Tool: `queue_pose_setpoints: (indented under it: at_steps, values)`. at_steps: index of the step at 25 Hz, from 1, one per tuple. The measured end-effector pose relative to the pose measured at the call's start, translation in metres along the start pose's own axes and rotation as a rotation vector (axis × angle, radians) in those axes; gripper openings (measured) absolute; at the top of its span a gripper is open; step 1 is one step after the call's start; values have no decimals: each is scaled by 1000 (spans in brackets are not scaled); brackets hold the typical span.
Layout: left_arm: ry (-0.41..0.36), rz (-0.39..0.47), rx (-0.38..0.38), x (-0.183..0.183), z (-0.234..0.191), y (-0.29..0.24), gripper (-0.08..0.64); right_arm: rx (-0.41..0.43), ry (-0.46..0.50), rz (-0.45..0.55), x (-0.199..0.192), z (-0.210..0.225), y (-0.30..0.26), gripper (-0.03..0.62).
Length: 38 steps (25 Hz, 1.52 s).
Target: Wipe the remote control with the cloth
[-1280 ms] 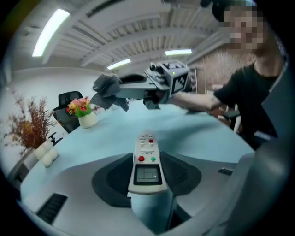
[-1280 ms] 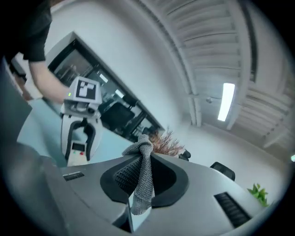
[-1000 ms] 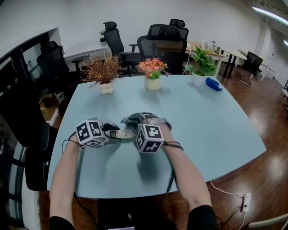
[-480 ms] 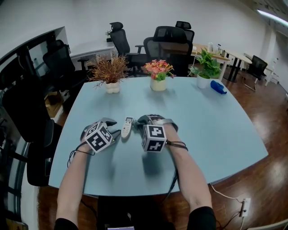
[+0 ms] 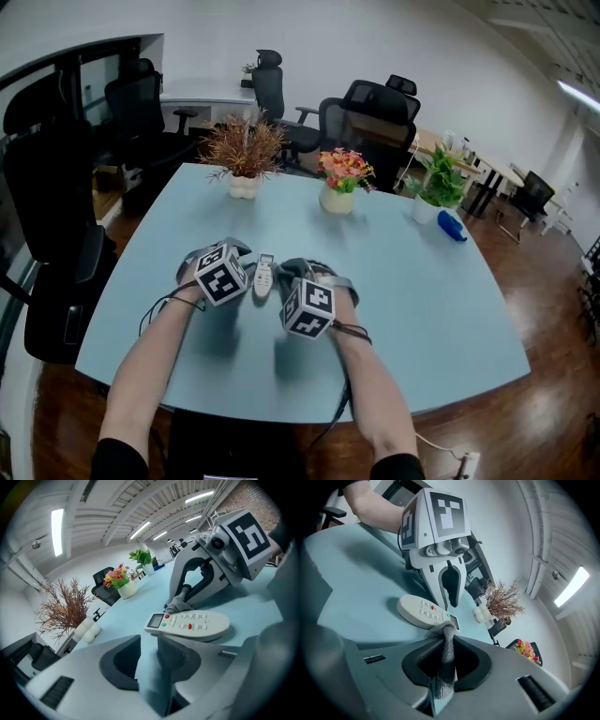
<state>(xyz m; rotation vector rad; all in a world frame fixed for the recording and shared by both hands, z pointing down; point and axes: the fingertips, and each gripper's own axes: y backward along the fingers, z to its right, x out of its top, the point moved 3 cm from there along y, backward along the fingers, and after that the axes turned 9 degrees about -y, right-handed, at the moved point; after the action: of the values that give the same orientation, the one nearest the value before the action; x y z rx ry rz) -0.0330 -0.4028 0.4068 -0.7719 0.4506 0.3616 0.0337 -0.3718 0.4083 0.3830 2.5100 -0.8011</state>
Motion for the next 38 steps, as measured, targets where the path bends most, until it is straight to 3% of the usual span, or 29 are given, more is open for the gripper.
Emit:
queue_pose_setpoints:
  at_steps: [13,27,30,32,35,38]
  values:
    - [-51,-15,65,-11,-7,-2,107,-39,19,-20,11,-1,-13,27]
    - [-5,11,115,-19,-14,15,109,-130,-56,10,13,23,3,27]
    - [71,75,167,-14,-21,33,107,-165,-144,82,16,37,15,28]
    - [141,154,191,-6,-24,57,106,-168,-278,188,20,51,31,28]
    - [211,265,194,0,-11,104,106,-120,-513,384,37,72,63,28]
    - [246,364,201,-1,20,162,106,-49,-646,537,62,79,100,28]
